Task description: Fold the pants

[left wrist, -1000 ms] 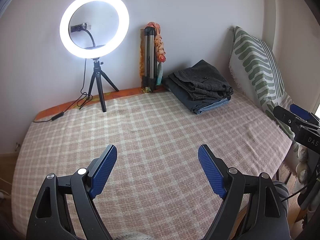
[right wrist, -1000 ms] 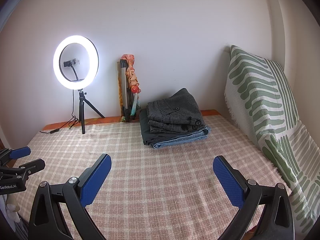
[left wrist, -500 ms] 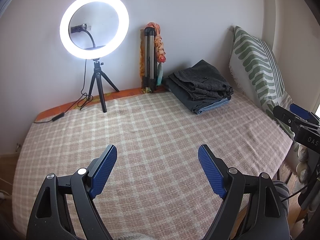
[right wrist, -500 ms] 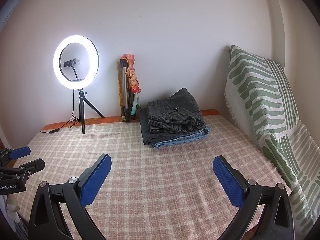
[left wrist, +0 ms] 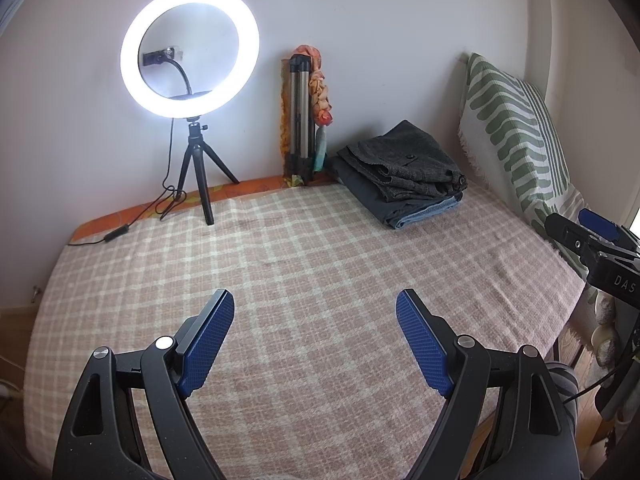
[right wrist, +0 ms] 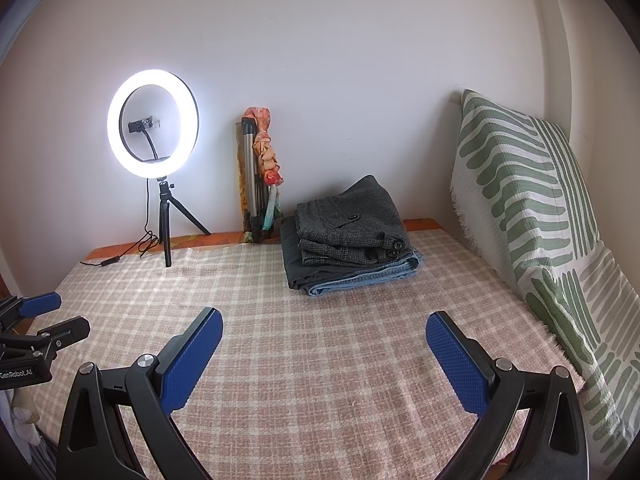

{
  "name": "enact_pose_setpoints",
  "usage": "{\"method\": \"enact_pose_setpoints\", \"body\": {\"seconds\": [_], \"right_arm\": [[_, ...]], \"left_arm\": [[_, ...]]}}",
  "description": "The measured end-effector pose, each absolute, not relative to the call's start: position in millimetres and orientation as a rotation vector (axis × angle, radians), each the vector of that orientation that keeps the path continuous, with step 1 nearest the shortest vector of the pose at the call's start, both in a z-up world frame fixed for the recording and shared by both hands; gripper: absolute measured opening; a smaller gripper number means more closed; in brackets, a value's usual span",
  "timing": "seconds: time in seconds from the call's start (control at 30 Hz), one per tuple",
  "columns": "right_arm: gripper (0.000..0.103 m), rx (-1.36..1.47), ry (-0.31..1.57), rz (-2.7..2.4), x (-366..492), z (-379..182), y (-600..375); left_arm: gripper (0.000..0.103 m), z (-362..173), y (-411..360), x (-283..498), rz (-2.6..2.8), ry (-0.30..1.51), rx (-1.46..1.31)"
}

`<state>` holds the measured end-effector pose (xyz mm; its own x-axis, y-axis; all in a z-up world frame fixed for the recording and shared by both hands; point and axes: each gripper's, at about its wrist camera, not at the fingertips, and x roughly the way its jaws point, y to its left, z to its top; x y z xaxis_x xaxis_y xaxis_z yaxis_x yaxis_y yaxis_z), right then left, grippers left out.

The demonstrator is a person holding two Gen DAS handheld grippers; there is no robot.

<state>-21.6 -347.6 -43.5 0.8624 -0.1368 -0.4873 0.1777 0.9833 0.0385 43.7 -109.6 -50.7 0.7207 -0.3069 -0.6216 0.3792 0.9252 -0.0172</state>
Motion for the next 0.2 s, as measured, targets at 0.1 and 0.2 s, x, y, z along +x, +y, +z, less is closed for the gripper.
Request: {"method": "enact_pose_setpoints", "body": {"seconds": [0.1,0.2], "right_arm": [[0.103,0.082,0.506,-0.163,-20.9,-44.3,-347.0],[0.103,0.082,0.508,-0.161,-20.5,-45.0,-346.4]], "left_arm": [[0.083,-48.5,-107.8,39.0,-0.402,0.635,0.100],[0.083,-46.9,-108.6,39.1,-0.400,0.633,0.095]]}}
